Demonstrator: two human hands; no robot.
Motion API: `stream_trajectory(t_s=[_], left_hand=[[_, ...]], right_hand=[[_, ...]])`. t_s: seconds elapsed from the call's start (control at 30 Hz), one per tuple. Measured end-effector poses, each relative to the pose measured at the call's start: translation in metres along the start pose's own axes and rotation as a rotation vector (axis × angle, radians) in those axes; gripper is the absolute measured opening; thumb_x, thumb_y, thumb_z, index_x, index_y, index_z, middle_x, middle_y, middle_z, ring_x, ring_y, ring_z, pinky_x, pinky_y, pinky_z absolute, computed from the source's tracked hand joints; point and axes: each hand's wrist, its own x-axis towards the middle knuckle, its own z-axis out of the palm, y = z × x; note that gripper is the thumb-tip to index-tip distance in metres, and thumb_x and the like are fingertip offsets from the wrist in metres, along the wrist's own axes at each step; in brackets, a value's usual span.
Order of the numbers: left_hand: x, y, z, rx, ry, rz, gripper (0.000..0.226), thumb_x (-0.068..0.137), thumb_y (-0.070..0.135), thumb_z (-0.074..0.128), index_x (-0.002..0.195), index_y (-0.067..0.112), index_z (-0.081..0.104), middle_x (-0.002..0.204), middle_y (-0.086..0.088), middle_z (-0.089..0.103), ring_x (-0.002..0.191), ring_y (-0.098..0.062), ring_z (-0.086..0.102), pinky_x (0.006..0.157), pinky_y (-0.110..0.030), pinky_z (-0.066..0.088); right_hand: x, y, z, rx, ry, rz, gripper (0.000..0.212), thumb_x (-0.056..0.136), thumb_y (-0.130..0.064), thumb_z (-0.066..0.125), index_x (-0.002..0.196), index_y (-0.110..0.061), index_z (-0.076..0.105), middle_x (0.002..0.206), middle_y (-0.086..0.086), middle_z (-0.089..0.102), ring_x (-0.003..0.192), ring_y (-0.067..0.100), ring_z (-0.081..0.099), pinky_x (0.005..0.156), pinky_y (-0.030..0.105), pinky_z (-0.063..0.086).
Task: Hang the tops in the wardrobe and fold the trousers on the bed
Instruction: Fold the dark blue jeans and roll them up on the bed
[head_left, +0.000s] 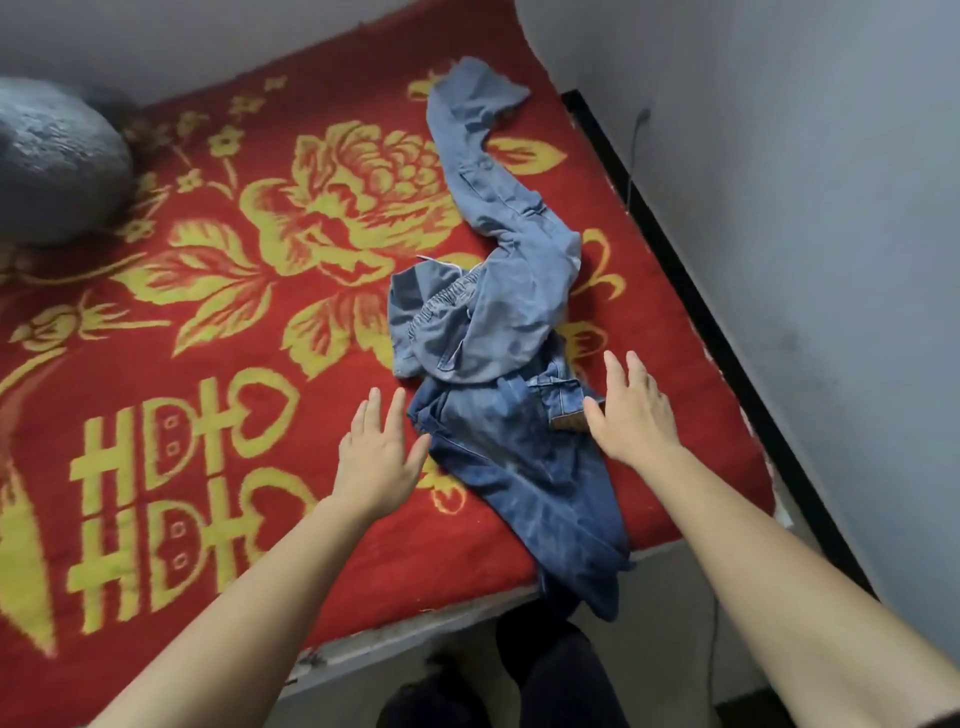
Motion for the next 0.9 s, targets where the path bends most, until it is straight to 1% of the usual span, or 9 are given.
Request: stream_trajectory(t_s=[0.13,0.33,0.4,0.47,0.53,0.63,0.73,0.83,0.9], left_hand=[[0.05,0.023,0.06,-0.018,-0.079,0.039,0.067,0.1,0.043,0.045,0.157,0.022,0.016,0.164,-0.012,0.006,0.149,-0.031,0.01,0.115,-0.049,0.027],[0.121,0.058,0.132,0.108,-0.086,0.367,0.076,0.091,0.019,0.058,0.156,0.019,0.019,0.159,-0.013,0.023,0.138,-0.037,0.032,0.1,-0.05,0.04],[0.133,0.064,0.146,0.142,-0.145,0.316,0.082,0.09,0.02,0.059,0.157,0.022,0.011,0.14,-0.01,0.045,0.119,-0.037,0.046,0.086,-0.049,0.046],[0.131,0.062,0.154,0.214,-0.135,0.266,0.073,0.092,0.013,0.053,0.154,0.028,0.019,0.117,-0.01,0.056,0.103,-0.036,0.055,0.072,-0.045,0.044],[0.118,0.05,0.156,0.213,-0.132,0.21,0.061,0.092,0.008,0.047,0.147,0.031,0.033,0.105,-0.009,0.06,0.092,-0.036,0.062,0.063,-0.039,0.037],[0.097,0.019,0.151,0.254,-0.147,0.195,0.031,0.087,0.011,0.05,0.115,0.021,0.057,0.094,-0.009,0.059,0.088,-0.036,0.061,0.06,-0.037,0.035],[0.08,-0.029,0.15,0.389,-0.382,0.035,0.023,0.083,0.016,0.051,0.098,0.02,0.067,0.105,-0.006,0.065,0.101,-0.033,0.06,0.074,-0.037,0.043],[0.064,-0.077,0.148,0.084,-0.405,-0.319,0.029,0.087,0.015,0.045,0.098,0.02,0.071,0.109,-0.01,0.071,0.101,-0.034,0.064,0.079,-0.035,0.047],[0.062,-0.086,0.148,-0.119,-0.285,-0.356,0.032,0.089,0.012,0.044,0.104,0.017,0.071,0.113,-0.011,0.071,0.105,-0.034,0.063,0.086,-0.037,0.048]], right_hand=[[0.042,0.017,0.063,0.26,-0.078,0.176,0.074,0.098,-0.036,0.051,0.156,-0.008,0.014,0.158,0.02,0.02,0.143,0.038,0.027,0.114,0.047,0.028],[0.072,0.046,0.125,0.344,-0.215,0.244,0.089,0.087,-0.032,0.061,0.157,-0.014,0.009,0.154,0.016,0.035,0.141,0.035,0.032,0.115,0.045,0.027],[0.068,0.051,0.137,0.216,-0.343,0.151,0.085,0.082,-0.037,0.065,0.153,-0.019,0.022,0.135,0.014,0.055,0.127,0.037,0.048,0.107,0.044,0.034],[0.058,0.049,0.147,0.085,-0.341,0.03,0.043,0.086,-0.038,0.06,0.124,-0.019,0.05,0.113,0.011,0.062,0.111,0.039,0.054,0.097,0.043,0.036],[0.049,0.041,0.15,0.04,-0.295,-0.048,0.022,0.093,-0.037,0.055,0.099,-0.016,0.055,0.102,0.011,0.06,0.104,0.037,0.053,0.093,0.042,0.035],[0.045,0.027,0.148,-0.054,-0.29,-0.175,0.025,0.096,-0.036,0.054,0.103,-0.013,0.063,0.105,0.011,0.06,0.104,0.036,0.052,0.096,0.042,0.033],[0.044,0.01,0.145,-0.089,-0.32,-0.254,0.026,0.096,-0.032,0.052,0.111,-0.015,0.066,0.109,0.009,0.059,0.107,0.034,0.052,0.095,0.041,0.032],[0.037,-0.009,0.148,-0.119,-0.356,-0.369,0.029,0.096,-0.029,0.047,0.116,-0.024,0.067,0.109,0.003,0.059,0.106,0.03,0.056,0.093,0.042,0.032],[0.027,-0.018,0.154,-0.142,-0.393,-0.445,0.036,0.095,-0.029,0.045,0.127,-0.033,0.062,0.11,0.0,0.06,0.105,0.027,0.058,0.094,0.042,0.033]])
